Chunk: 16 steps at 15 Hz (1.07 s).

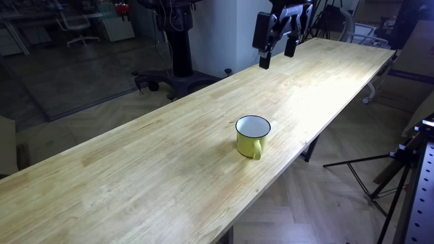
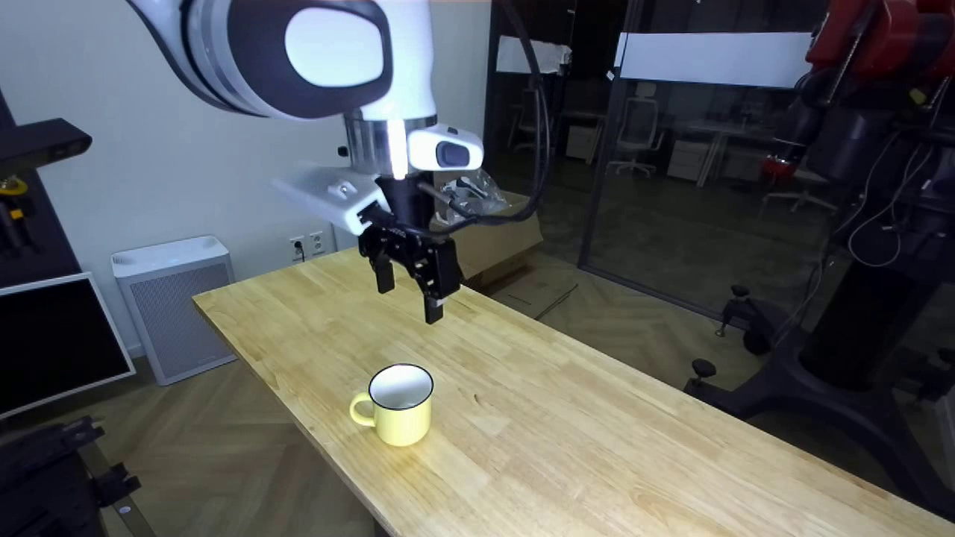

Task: Move the cup backwards.

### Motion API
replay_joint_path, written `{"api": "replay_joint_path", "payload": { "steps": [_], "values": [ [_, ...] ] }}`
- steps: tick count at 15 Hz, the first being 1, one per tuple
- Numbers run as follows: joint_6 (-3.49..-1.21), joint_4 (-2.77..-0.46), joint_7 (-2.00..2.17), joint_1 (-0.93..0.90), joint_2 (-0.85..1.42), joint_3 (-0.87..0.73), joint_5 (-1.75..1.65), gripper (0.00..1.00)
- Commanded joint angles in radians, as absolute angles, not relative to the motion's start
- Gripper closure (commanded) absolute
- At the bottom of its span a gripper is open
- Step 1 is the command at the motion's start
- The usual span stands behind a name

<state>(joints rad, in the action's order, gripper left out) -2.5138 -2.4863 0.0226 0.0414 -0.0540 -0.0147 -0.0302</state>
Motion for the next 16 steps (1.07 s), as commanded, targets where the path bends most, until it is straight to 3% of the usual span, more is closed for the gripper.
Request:
{"api": "replay_joint_path", "payload": {
  "steps": [1, 16],
  "values": [
    [-2.554, -2.464, 0.049, 0.032, 0.049, -0.013, -0.054, 0.00],
    [-2.836, -2.358, 0.008, 0.022, 0.403, -0.038, -0.083, 0.00]
  ]
}}
